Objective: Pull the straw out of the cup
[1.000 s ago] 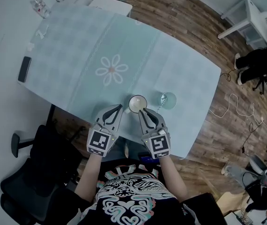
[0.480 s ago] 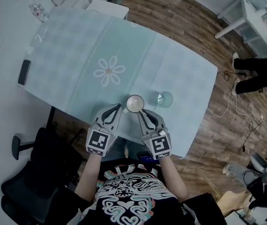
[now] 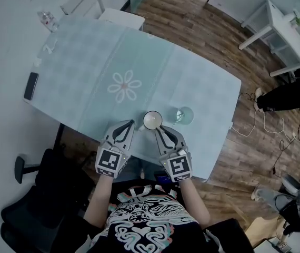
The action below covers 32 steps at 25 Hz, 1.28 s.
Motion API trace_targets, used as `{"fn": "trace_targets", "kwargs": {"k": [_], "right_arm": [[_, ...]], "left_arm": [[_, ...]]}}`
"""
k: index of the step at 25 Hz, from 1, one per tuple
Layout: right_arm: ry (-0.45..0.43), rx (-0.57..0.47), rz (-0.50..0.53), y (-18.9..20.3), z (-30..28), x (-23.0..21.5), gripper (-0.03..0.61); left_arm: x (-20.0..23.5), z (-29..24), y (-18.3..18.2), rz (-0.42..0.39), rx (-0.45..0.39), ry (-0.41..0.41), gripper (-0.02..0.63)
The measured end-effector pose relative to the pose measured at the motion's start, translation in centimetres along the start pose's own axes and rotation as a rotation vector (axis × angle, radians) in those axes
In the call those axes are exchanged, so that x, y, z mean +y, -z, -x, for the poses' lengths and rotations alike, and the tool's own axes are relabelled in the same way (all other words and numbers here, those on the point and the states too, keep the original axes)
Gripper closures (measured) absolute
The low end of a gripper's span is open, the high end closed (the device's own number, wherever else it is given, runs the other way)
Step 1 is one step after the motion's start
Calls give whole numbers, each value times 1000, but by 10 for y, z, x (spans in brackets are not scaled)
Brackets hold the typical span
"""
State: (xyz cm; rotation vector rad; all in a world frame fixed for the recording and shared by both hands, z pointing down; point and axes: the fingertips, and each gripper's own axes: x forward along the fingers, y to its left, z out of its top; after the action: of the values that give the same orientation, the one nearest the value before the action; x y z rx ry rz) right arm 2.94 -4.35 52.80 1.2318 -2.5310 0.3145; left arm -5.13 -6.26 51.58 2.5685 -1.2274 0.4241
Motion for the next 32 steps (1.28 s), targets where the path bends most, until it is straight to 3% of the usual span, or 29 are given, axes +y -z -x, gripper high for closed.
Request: {"fn": "trace_targets", "kwargs": {"k": [9, 32], "right_arm": [[15, -21, 63, -15, 5, 7, 511], [8, -68, 110, -45, 26, 7, 511]], "left_arm": [[0, 3, -10, -24, -19, 14, 611], [-11, 13, -37, -49, -81, 13, 611]]}}
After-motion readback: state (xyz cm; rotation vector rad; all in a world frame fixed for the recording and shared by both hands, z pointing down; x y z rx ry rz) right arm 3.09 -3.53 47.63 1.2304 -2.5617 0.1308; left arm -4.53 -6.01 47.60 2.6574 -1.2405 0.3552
